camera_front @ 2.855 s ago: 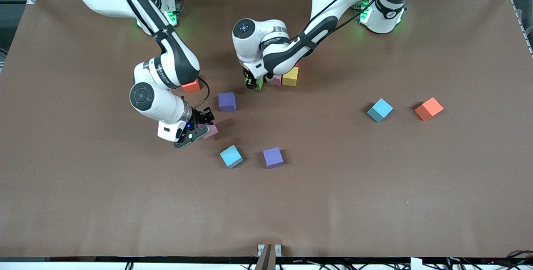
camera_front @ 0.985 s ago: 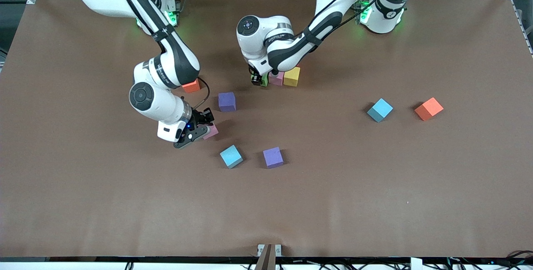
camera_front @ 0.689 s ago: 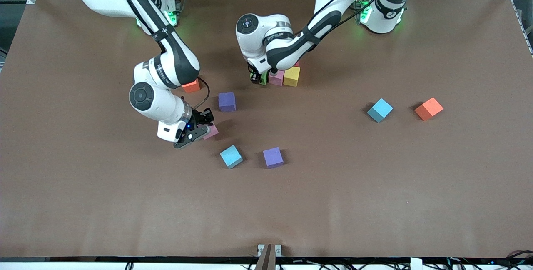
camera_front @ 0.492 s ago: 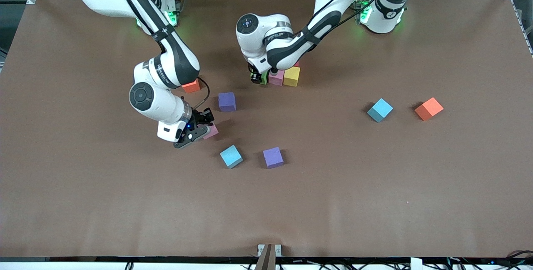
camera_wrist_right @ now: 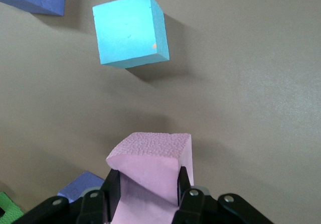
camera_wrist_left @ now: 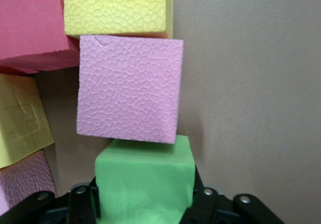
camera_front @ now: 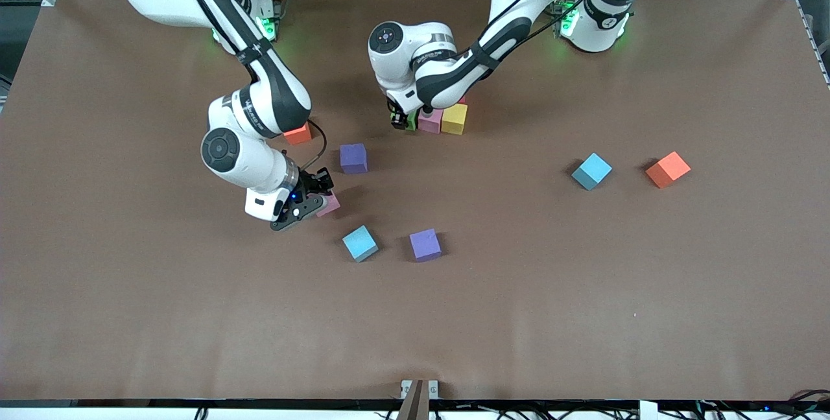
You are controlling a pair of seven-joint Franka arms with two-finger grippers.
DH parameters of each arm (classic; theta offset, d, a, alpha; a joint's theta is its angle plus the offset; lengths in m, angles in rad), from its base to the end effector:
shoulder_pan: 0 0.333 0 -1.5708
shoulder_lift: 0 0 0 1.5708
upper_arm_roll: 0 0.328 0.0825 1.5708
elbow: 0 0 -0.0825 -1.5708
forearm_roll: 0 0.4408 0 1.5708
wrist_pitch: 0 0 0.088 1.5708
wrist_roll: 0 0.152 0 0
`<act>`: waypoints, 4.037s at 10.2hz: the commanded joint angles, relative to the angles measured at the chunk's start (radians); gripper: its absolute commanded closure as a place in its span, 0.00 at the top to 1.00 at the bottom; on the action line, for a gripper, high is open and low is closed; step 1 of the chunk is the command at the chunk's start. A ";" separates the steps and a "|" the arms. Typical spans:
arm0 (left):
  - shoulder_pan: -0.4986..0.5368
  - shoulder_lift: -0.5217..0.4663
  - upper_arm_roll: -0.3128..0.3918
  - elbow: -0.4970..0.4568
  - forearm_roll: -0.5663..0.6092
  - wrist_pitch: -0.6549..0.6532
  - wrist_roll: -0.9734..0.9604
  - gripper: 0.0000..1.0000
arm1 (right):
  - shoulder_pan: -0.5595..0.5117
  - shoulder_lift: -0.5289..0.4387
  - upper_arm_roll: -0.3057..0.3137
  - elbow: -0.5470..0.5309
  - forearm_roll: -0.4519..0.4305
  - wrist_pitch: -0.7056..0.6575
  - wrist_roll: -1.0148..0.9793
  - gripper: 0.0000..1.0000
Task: Form number 2 with 11 blocks
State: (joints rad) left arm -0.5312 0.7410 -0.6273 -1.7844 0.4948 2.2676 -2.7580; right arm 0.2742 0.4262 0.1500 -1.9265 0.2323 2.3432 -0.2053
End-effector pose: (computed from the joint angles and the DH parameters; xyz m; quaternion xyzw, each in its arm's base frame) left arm 0.3036 -0.6151 0.1182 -0.7744 -0.6311 0.0107 0.0442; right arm 0.6062 0.2853 0.1973 -0.9681 -0.2232 0.0167 0.1123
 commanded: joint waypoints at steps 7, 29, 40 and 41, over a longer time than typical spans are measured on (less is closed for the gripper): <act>0.005 -0.044 -0.046 -0.010 -0.019 -0.019 -0.134 1.00 | 0.005 -0.001 -0.001 0.015 -0.010 -0.008 0.003 0.49; 1.353 -0.213 -0.511 -0.289 0.126 -0.266 0.612 1.00 | 0.191 -0.058 0.086 -0.037 -0.014 0.040 0.798 0.45; 1.490 -0.192 -0.589 -0.319 0.217 -0.191 0.994 1.00 | 0.405 -0.020 -0.052 -0.096 -0.007 0.152 0.926 0.48; 1.490 -0.192 -0.589 -0.284 0.217 -0.198 0.995 1.00 | 0.404 -0.036 -0.050 -0.150 -0.005 0.218 0.926 0.48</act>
State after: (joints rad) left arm 0.9494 0.5683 -1.2082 -2.1080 0.6929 2.0775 -1.7841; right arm 0.6885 0.4185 0.0945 -2.0037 0.2309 2.4915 0.6994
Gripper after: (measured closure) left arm 0.000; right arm 0.511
